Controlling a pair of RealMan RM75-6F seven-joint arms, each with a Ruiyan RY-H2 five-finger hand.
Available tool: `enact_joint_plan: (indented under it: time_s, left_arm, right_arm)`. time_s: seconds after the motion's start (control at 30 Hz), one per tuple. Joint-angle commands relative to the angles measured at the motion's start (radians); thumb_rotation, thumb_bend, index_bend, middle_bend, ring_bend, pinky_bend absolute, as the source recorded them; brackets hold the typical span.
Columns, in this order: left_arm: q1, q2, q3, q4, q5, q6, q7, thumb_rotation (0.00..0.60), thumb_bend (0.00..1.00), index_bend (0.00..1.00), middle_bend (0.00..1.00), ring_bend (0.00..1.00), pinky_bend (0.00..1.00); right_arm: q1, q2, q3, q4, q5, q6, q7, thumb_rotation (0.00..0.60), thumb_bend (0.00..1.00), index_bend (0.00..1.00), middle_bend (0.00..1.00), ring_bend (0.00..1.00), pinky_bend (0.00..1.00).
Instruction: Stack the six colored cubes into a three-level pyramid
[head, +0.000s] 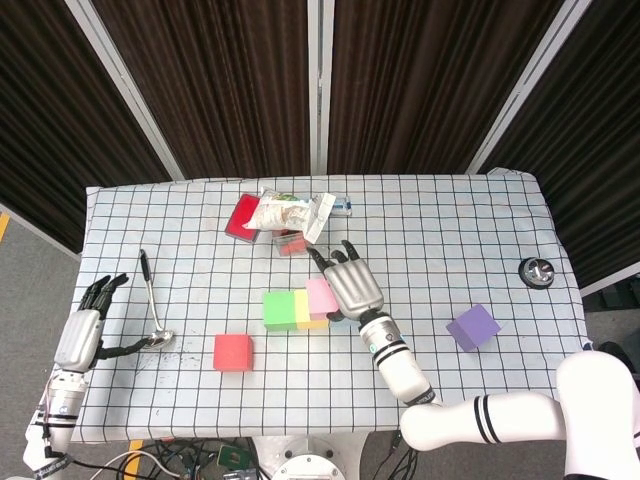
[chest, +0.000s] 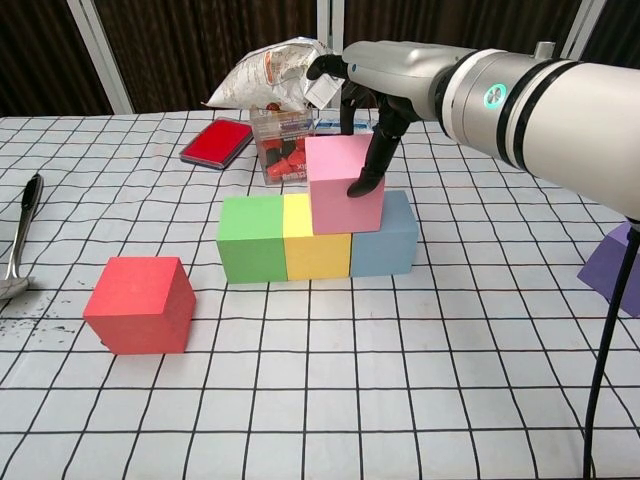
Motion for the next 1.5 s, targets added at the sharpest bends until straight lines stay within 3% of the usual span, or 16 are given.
enact_joint_plan:
  time_s: [0.03,0.8,1.17,1.5]
  left_arm:
    - [0.000,-0.001,0.000,0.001,0.000,-0.001,0.000,0.600,0.00,0.06,0.12,0.00,0.00]
    - [0.000,0.000,-0.002,0.003,0.000,0.000,-0.003,0.600,0.00,0.06,0.12,0.00,0.00]
    - [0.000,0.000,-0.003,0.004,-0.003,-0.004,-0.004,0.600,0.00,0.06,0.12,0.00,0.00]
    - [0.000,0.001,-0.004,0.003,-0.002,-0.001,-0.005,0.600,0.00,0.06,0.12,0.00,0.00]
  right_arm:
    - [0.000,-0.002,0.001,0.002,-0.002,0.001,0.001,0.600,0.04,0.00,0.53,0.18,0.00]
    - [-0.003,-0.014,0.002,0.015,0.012,0.000,-0.007,0.600,0.04,0.00,0.51,0.18,0.00]
    - [-0.007,-0.009,0.005,0.014,0.009,-0.006,0.002,0.600,0.04,0.00,0.34,0.15,0.00]
    - [-0.011,-0.003,0.010,0.013,0.006,-0.016,0.019,0.600,0.01,0.00,0.28,0.12,0.00]
